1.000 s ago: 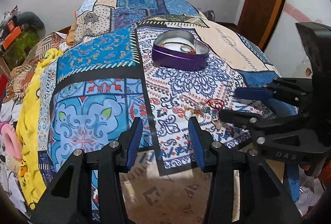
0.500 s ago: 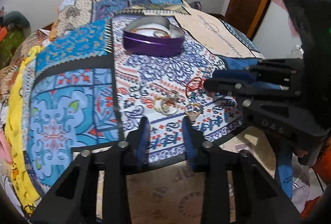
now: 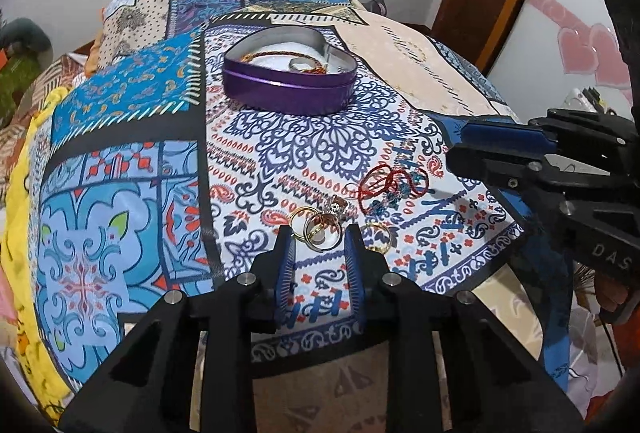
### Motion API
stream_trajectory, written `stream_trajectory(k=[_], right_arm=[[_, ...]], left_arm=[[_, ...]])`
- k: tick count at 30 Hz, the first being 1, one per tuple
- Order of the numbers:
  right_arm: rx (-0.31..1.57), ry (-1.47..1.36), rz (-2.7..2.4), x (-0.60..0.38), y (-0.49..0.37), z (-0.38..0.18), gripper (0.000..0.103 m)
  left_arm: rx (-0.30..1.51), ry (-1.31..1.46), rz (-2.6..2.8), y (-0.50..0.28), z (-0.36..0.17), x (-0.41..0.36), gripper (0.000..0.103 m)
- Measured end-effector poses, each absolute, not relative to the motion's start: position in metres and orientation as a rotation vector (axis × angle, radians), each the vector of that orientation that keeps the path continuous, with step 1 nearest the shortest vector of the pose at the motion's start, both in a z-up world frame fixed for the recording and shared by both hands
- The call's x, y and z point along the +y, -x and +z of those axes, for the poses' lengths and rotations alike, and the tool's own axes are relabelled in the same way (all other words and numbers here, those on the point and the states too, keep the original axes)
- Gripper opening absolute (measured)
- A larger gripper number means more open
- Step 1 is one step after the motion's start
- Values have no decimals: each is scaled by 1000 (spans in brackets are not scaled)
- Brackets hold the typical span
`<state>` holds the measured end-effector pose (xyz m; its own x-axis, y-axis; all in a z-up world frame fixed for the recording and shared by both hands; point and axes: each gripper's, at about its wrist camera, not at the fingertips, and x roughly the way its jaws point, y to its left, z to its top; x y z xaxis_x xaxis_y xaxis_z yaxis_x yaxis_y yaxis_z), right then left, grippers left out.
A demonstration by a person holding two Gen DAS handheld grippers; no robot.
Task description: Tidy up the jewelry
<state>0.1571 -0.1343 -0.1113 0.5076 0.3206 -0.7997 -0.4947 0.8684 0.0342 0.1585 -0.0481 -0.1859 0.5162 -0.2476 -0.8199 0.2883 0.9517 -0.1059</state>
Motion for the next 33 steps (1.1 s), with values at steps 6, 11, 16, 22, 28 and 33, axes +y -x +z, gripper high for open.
stream_trajectory(k=[6,11,16,22,28,33], right_arm=[[935,181,484,-139,-163,-117,21],[938,162,471,-147,-165,-117,21],[943,145,475,-150,-164,-117,21],[956,131,495,-148,-164,-119,21],[970,132,535,-137,-164,-121,21],[999,165,559,-123,-166,-131,21]], left_arm=[[983,-70,-327,-167,-186,-54,25],[994,-75,-335,-173,-187,-58,25],[992,-104,-340,-176,-187,-64,25],[991,-35,-373,-179,-187,-57,19],[952,-38,-368,-168,-176,-55,19],[892,-35,-340,-158,-158,-45,19]])
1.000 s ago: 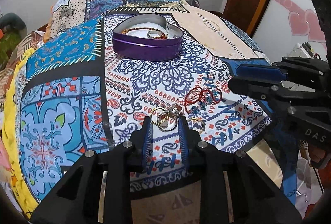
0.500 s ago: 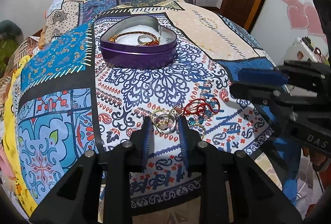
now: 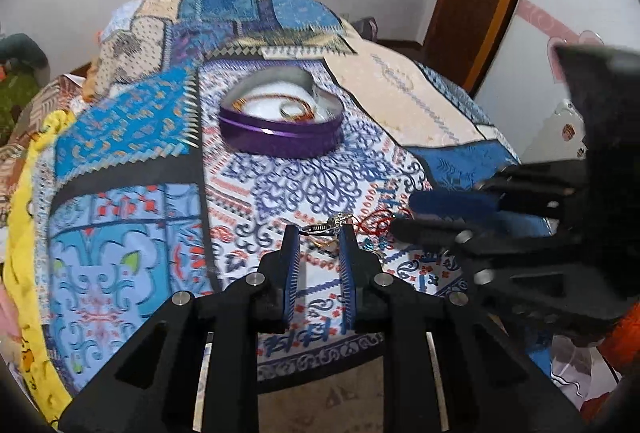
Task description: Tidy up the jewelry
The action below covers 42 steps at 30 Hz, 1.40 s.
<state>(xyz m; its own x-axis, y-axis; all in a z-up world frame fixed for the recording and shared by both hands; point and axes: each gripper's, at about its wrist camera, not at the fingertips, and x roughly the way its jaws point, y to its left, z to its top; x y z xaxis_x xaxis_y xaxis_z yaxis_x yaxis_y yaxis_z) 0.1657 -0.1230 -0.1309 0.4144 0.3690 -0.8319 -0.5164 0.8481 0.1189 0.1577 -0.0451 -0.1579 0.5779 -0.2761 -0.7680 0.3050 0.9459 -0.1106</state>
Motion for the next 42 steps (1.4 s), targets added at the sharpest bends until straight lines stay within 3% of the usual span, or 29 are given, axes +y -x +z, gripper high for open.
stream_trajectory(k=[8,10,16,42], right_arm=[[1014,174,584,-117,-175,-139,20],[1009,175,606,-117,-173,-139,8],[982,188,596,-114,-168,-136,2],[742,58,509,-142,-194,-52,2]], left_arm=[[872,-24,-284,-151,-153,-25,19],[870,-18,-273,-150,-153,-22,19],[860,-8,-256,-151,-152,-19,19],[730,2,-204,-163,-110,-7,19]])
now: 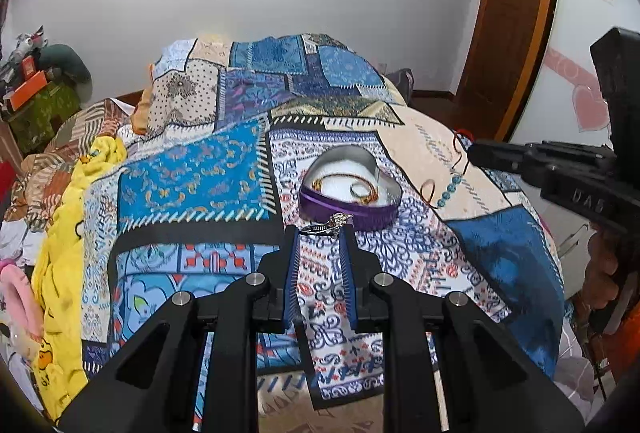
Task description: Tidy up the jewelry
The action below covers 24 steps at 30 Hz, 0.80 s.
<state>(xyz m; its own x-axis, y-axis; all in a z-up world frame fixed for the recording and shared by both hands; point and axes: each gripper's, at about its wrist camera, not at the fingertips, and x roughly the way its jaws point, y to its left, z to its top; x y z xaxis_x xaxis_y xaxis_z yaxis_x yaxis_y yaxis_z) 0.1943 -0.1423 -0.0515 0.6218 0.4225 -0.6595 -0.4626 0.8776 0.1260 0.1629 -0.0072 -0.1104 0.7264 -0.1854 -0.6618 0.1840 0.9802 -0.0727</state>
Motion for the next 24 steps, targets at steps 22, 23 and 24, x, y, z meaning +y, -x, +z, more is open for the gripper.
stream_trajectory(k=[22,23,24], right_arm=[[664,43,542,-122,-233,-32,2],[666,45,543,-119,-236,-32,2],[666,46,544,-118,-238,-33,2]], left_arm=[[675,-2,-212,-213,-100,-11,19],[676,-2,-212,-215,-101,-11,19],[678,-3,-213,-218,-102,-12,19]])
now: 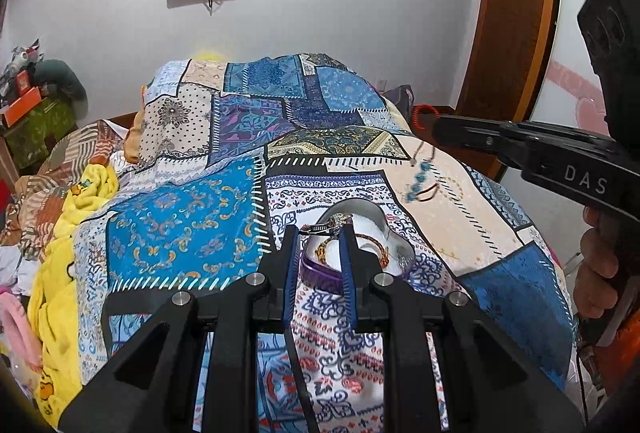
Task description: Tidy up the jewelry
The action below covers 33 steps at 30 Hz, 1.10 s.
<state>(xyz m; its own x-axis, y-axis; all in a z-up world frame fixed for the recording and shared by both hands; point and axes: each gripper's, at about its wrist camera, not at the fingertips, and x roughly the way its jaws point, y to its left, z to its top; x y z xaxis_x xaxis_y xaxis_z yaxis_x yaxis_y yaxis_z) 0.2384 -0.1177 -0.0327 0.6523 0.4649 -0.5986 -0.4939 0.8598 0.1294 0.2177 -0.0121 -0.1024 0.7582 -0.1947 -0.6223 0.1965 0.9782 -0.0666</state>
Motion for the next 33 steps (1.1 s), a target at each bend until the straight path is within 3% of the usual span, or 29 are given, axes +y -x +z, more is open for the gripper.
stream_trajectory(k=[33], right_arm=[[976,88,596,-106,-286,-111,2]], left_arm=[[831,-24,-298,-272,-151,-34,19]])
